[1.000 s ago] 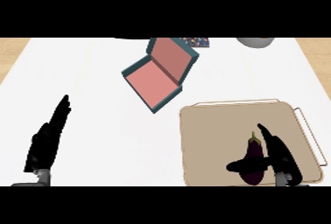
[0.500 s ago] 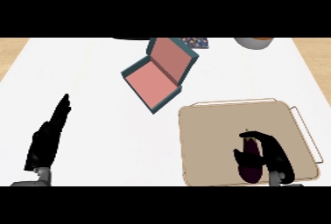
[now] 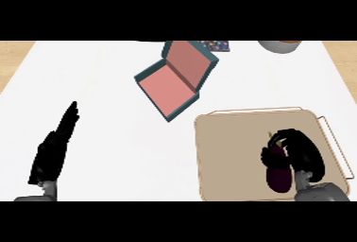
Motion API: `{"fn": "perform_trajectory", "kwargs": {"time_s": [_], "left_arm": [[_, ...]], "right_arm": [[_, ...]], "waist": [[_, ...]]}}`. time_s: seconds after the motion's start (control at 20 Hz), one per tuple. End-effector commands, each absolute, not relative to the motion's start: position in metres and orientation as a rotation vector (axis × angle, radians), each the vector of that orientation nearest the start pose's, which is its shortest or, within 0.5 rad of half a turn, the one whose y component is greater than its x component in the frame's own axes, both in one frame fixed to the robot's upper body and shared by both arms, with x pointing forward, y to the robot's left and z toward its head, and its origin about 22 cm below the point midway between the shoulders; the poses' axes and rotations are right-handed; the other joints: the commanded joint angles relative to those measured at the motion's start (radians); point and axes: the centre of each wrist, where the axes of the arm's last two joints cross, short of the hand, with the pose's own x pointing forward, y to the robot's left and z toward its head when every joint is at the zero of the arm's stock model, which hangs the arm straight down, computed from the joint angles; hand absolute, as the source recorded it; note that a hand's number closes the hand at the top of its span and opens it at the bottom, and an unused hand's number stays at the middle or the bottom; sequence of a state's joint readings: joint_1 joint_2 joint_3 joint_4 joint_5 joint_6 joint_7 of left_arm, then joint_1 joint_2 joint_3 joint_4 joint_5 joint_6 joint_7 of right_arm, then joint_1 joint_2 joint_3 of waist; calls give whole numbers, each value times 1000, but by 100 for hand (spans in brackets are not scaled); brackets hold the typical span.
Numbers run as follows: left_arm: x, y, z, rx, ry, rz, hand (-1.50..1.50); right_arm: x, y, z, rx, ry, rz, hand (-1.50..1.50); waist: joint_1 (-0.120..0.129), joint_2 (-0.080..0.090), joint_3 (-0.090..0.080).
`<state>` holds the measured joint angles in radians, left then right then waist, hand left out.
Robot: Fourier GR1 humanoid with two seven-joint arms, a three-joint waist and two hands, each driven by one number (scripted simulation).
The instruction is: Pick the eggplant from the tray and place it in the cardboard box
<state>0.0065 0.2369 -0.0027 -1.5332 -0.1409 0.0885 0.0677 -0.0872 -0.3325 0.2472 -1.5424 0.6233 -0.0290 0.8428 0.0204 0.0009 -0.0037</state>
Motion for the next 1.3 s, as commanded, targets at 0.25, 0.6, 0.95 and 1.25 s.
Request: {"fn": "perform_trajectory", "kwargs": {"time_s": [0.25, 0.6, 0.95, 1.25], "left_arm": [[246, 277, 18, 343, -1458, -241, 0], [246, 287, 12, 375, -1453, -231, 0], [244, 290, 15, 371, -1446, -190, 0], [238, 280, 14, 367, -1447, -204, 0]], "right_arm": [[321, -269, 52, -1021, -1066, 1119, 150], [365, -266, 82, -1115, -1185, 1084, 150], [358, -239, 147, -790, -1689, 876, 150], [357, -218, 182, -631, -1826, 844, 150]], "waist": [[26, 7, 6], [-10, 1, 4], [-20, -5, 4], [-15, -4, 4]]}}
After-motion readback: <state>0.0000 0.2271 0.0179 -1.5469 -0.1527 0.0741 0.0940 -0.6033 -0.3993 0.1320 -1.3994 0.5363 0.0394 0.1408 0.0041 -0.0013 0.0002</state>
